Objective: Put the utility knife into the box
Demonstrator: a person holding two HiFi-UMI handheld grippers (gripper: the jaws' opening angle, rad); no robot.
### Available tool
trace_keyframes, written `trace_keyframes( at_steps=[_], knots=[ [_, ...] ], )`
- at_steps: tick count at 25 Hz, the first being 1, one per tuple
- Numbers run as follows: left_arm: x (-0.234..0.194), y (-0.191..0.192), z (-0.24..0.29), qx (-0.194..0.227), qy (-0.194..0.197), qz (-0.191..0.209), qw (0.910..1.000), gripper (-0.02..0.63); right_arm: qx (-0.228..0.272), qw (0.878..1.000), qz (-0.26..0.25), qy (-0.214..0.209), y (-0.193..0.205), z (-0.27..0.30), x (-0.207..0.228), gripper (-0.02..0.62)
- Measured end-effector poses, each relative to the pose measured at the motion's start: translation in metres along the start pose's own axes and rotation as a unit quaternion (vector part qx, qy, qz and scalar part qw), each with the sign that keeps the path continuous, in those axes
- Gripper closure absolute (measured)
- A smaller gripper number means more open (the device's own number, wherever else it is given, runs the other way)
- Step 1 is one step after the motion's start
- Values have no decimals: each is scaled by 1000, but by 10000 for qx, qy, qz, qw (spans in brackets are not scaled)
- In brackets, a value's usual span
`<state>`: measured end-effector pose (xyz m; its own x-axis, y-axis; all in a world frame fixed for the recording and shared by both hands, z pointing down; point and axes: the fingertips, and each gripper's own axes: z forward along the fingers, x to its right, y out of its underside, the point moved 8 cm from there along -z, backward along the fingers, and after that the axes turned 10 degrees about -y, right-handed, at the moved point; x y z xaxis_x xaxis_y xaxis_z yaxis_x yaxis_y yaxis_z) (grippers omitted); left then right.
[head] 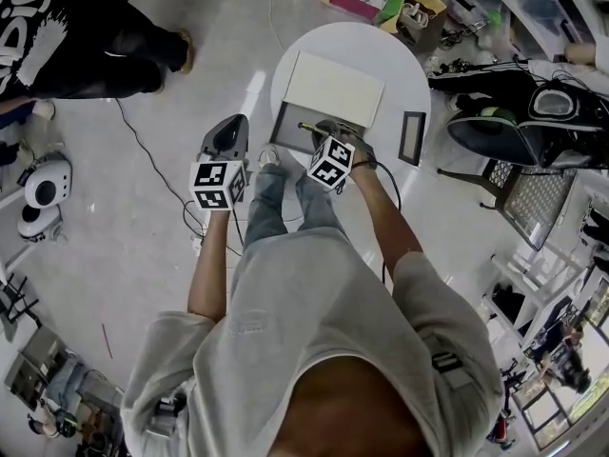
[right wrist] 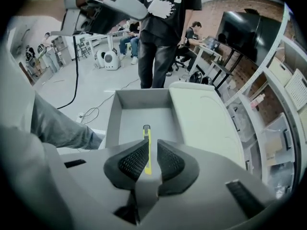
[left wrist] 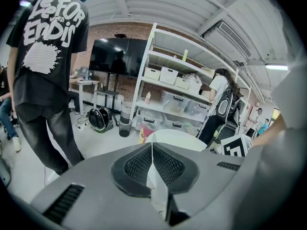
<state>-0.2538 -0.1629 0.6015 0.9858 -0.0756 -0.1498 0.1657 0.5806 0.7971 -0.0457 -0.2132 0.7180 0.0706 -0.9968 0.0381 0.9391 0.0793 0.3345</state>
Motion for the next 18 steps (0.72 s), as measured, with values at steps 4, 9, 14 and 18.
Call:
trace_keyframes(
  at_steps=[4, 9, 14, 18],
  knots=[
    [2, -2, -1, 39, 11, 13, 10000, 583, 223, 9995, 32, 229, 2, -19, -2, 538],
    [8, -4, -3, 98, 44, 27, 9999, 583, 657, 9955, 557, 400, 8, -39, -2, 562],
    [14, -10, -6, 202, 67, 59, 9998, 583, 1625, 9647, 2042, 348, 15, -64, 9, 565],
    [14, -18, -7, 318, 65, 108, 9994, 583, 2360, 9246, 2954, 475, 26, -83, 24, 565]
  ],
)
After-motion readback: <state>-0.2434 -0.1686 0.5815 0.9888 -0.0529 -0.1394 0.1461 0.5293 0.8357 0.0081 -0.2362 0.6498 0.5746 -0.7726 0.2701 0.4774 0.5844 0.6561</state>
